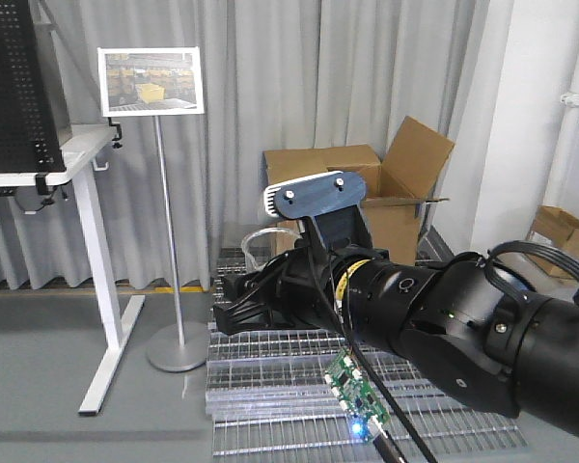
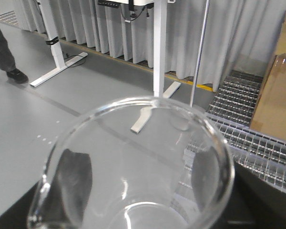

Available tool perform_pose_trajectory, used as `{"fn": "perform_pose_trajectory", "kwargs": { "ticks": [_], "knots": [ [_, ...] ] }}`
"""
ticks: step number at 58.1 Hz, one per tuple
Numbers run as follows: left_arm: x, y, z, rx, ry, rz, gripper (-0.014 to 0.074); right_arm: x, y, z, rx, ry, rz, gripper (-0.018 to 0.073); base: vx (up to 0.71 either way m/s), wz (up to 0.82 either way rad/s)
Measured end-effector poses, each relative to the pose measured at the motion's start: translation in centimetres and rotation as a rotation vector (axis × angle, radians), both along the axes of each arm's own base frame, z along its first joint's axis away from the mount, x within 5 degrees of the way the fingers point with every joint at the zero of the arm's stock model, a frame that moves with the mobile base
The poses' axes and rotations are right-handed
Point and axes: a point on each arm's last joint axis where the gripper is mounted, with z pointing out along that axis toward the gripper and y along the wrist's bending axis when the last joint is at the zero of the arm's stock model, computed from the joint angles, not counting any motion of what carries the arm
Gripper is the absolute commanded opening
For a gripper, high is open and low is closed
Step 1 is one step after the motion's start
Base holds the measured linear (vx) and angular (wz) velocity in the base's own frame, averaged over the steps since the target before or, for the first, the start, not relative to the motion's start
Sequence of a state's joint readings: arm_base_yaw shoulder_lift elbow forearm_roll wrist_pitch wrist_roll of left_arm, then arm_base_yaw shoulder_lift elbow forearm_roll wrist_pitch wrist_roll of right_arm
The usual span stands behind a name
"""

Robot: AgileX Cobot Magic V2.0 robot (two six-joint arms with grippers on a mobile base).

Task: Pick beaker and place in left cabinet
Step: 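Hold the beaker in the right gripper while the base drives to the cabinet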

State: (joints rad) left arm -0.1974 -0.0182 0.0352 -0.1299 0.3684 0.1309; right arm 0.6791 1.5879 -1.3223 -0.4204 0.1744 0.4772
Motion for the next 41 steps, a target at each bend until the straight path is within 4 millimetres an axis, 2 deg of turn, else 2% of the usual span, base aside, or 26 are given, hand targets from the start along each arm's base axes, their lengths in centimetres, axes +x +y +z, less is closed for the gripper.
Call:
{"fn": "perform_pose_trajectory", "kwargs": {
  "ticks": [18, 41],
  "knots": [
    [0.0, 0.0, 0.0, 0.0, 0.0, 0.0, -0.0006, 0.02, 0.01, -0.04, -0.001, 0.001, 0.0, 0.0009, 0.53, -0.25],
    [0.0, 0.0, 0.0, 0.0, 0.0, 0.0, -0.0006, 0.02, 0.01, -0.04, -0.001, 0.001, 0.0, 0.0009, 0.44, -0.63]
  ]
}}
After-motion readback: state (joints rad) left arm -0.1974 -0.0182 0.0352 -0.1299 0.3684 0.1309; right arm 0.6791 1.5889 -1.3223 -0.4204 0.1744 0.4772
